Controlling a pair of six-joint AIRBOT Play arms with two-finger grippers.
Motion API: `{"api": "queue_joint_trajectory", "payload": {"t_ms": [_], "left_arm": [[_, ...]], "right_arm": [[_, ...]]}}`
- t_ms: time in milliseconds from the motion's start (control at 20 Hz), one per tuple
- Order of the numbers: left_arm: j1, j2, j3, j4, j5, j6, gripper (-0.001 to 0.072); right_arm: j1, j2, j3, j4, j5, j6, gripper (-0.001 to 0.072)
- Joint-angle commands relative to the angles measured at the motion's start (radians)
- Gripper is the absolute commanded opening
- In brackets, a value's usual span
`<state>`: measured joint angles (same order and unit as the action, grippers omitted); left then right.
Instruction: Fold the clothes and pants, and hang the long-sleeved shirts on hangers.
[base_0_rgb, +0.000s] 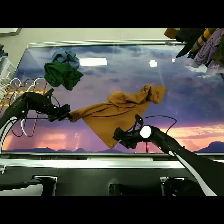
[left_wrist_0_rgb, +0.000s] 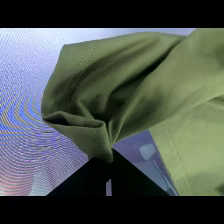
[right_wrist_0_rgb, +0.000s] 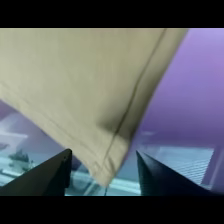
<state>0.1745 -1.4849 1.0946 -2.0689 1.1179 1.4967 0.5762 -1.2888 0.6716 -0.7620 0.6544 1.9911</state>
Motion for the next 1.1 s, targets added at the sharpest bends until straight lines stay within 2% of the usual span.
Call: {"api": "queue_joint_trajectory", "payload": {"t_ms": [0,250,300,400,450,500,600,750,950,1050], "left_arm": [[0.001,-0.001,0.000,0.000,-0.002,0.000,0.0015],[0.001,-0.002,0.000,0.000,-0.003,0.000,0.0016],[0.001,-0.002,0.000,0.000,-0.003,0.000,0.0015],[0.001,-0.002,0.000,0.000,-0.003,0.000,0.0015],[0.002,-0.002,0.000,0.000,-0.003,0.000,0.0015],[0.004,-0.001,0.000,0.000,-0.003,0.000,0.0015],[0.010,0.004,0.008,-0.002,0.001,0.005,0.0015],[0.033,0.042,0.096,-0.085,0.024,0.079,0.0015],[0.083,0.141,0.395,-0.113,0.045,0.075,0.0015],[0.100,0.200,0.582,-0.113,0.046,0.062,0.0015]], "right_arm": [[0.014,-0.011,-0.002,0.000,-0.081,0.015,0.0479],[0.014,-0.055,-0.002,0.048,-0.105,0.015,0.0476],[0.014,-0.062,-0.001,0.056,-0.105,0.006,0.0457],[0.014,-0.060,0.002,0.056,-0.106,0.002,0.0267],[0.014,-0.054,0.005,0.056,-0.105,-0.003,0.0067],[0.014,-0.042,0.011,0.059,-0.107,-0.015,0.0029],[0.011,0.002,0.034,0.058,-0.108,-0.051,0.0029],[-0.003,0.114,0.138,-0.039,-0.123,-0.058,0.0029],[-0.178,0.282,0.410,-0.163,-0.037,-0.063,0.0029],[-0.264,0.348,0.586,-0.173,0.016,-0.102,0.0029]]}}
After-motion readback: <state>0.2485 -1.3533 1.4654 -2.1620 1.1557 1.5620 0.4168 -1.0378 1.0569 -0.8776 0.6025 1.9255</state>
